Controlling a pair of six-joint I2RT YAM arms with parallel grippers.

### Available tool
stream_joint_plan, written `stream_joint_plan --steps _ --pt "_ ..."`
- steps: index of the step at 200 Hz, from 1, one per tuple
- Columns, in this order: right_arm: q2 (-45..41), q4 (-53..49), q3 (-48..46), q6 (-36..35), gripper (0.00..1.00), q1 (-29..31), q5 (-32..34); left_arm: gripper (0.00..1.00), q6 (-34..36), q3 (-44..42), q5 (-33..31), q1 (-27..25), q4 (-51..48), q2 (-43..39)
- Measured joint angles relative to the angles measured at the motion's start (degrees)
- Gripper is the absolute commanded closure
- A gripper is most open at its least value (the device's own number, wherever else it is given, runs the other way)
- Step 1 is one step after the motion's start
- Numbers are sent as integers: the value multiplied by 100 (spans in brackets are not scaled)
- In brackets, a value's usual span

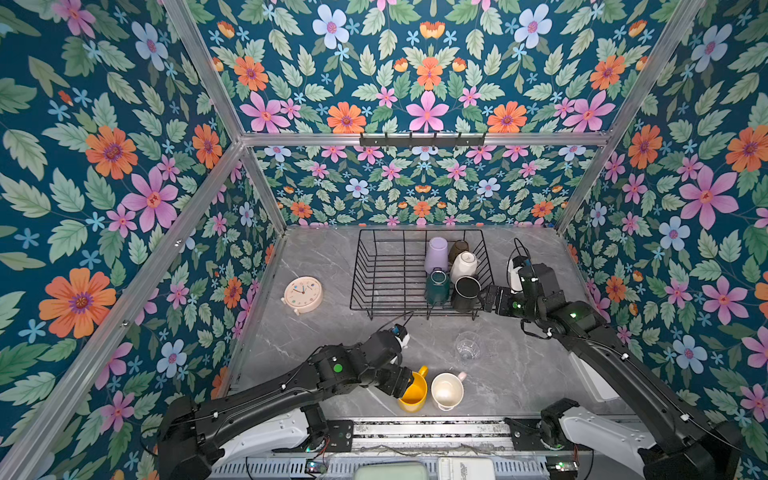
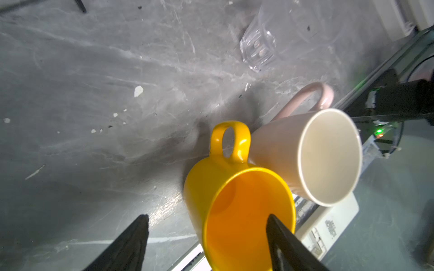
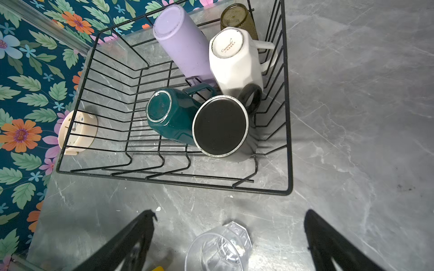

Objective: Load the cups into the dish rack
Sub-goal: 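Move the left gripper down to the yellow mug on the table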

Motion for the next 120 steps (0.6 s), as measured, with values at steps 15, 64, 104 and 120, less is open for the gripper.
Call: stream_joint_plan --steps 15,64,104,120 --pt "-46 -7 -15 7 1 0 0 25 -24 42 -116 -81 -68 164" --pt "-201 -20 -109 7 1 0 2 36 -39 201 -332 -195 -85 584" --pt "-308 -26 -210 7 1 0 7 45 -37 289 -380 -210 -46 957" --pt "-339 -26 -249 7 1 0 22 51 -35 328 -380 -216 -37 1093"
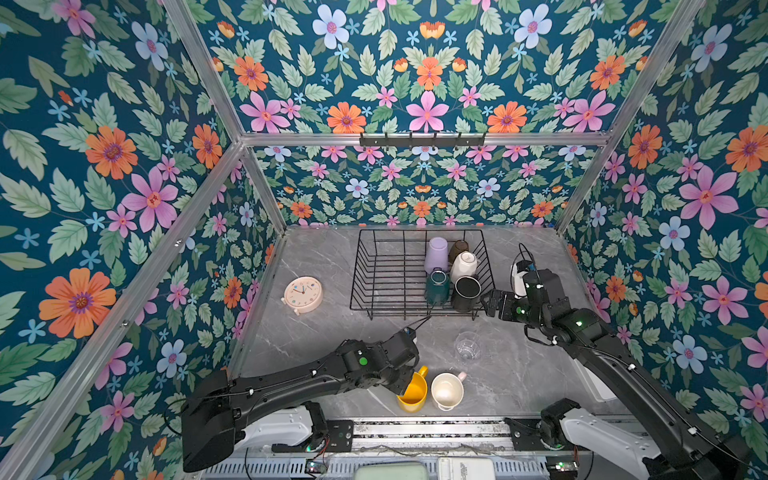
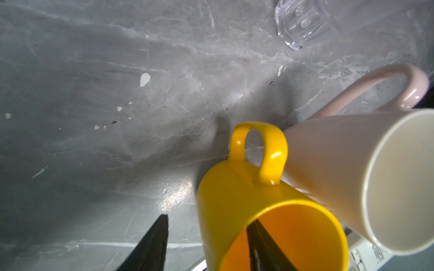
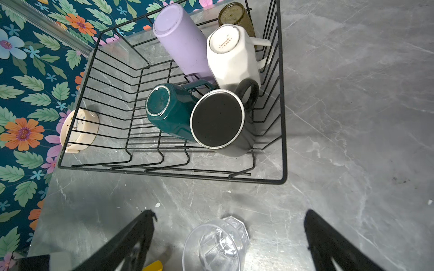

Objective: Load the cups into the dish rack
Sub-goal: 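Move the left gripper down to the yellow mug on the table, then close the left gripper on the yellow mug's rim and lift it toward the rack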

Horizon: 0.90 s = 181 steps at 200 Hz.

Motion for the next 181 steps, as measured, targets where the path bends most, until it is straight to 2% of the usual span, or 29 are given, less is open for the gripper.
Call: stream_joint_plan --steps 38,70,99,141,181 --pt "-11 2 -105 -2 1 0 0 65 22 111 -2 -20 -22 188" --pt "0 15 -164 -2 1 0 0 86 46 236 -11 -22 -127 240" --pt "28 109 -181 -2 1 0 -2 100 146 352 -122 -20 -319 299" --pt "26 173 -175 -2 1 0 -48 100 166 448 -328 -20 -651 184" --pt "-13 243 -131 42 1 0 -214 100 144 647 -721 -20 -944 -378"
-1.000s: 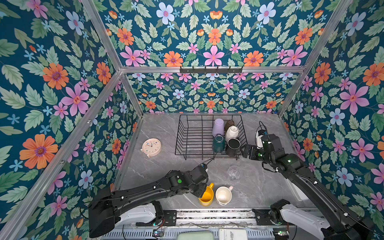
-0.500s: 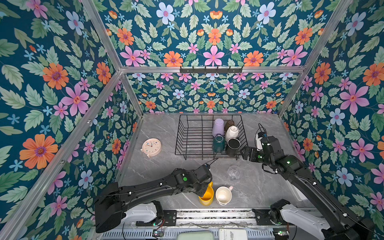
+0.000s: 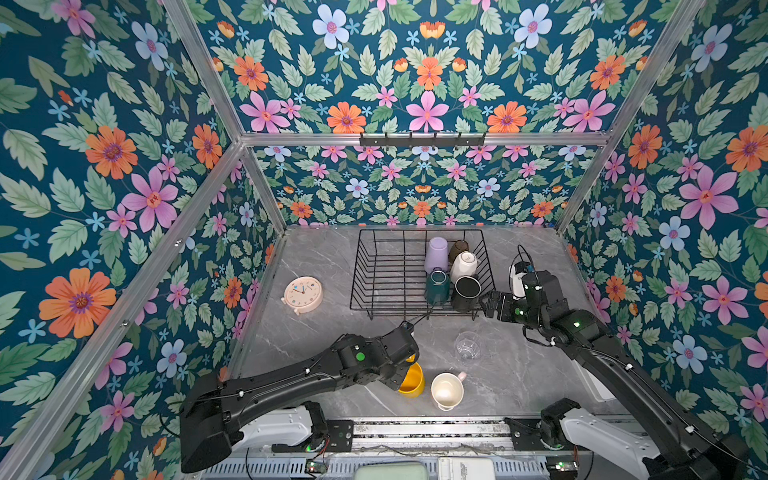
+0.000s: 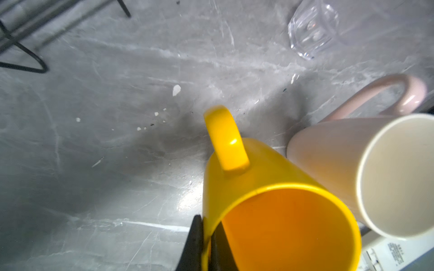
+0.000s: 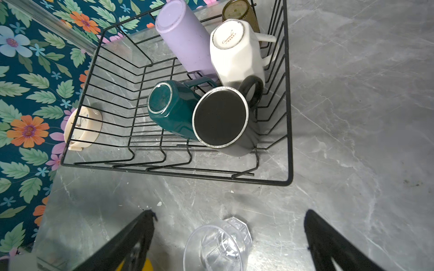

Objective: Load the cups into the dish rack
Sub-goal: 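Close the left gripper on the yellow mug's rim and lift it toward the rack, then hold the yellow mug out with the left gripper while the right gripper closes on it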

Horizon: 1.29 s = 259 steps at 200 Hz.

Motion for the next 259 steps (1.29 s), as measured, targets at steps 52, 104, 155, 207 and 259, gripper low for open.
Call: stream_joint_plan --steps 52,104,155,207,259 --pt "-168 317 66 146 2 -4 -590 100 387 72 -966 0 350 -1473" --pt "-203 708 155 229 2 0 -1685 100 1283 -505 -1451 273 1897 -2284" --pt "-245 1335 -105 376 2 0 -2865 100 1552 -612 -501 1425 2986 -2103" --pt "-407 2090 -439 575 2 0 -3571 100 1484 -1204 1292 2247 4229 -2221" --pt "-350 2782 -581 850 2 13 -4094 100 1084 -1563 2970 2774 5746 -2037"
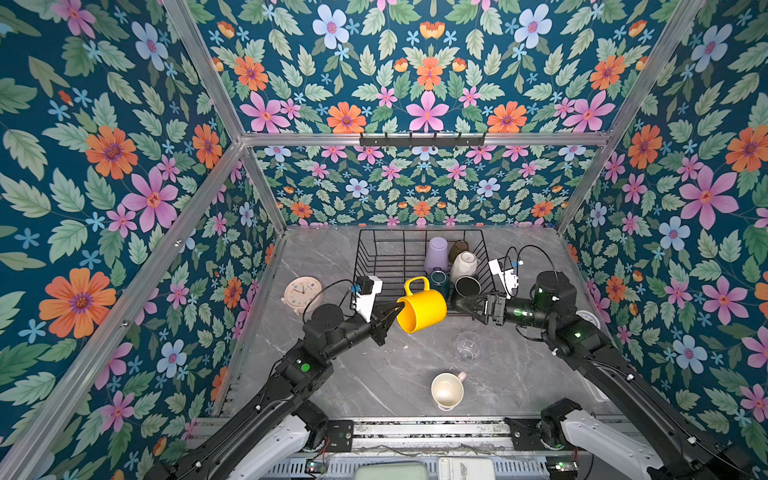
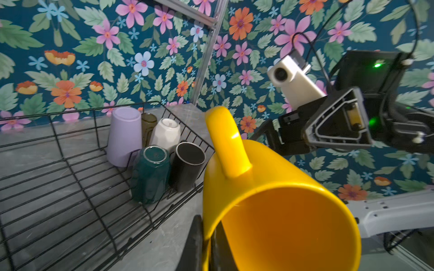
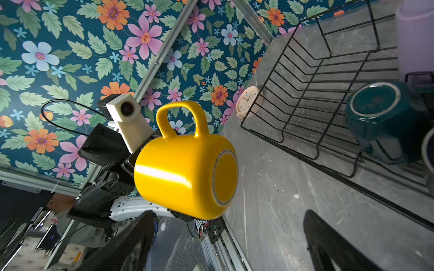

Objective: Load the cups into the dish rack
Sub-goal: 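Hold the yellow mug out with the left gripper while the right gripper closes on it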

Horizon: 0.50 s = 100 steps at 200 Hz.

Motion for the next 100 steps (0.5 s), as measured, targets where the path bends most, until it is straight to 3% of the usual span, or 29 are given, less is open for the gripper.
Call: stream_joint_plan --steps 39,100 --pt "96 407 -9 131 2 55 -258 100 -389 -79 881 282 920 409" --pt "328 942 -28 275 2 293 -533 100 -1082 -297 1672 684 2081 898"
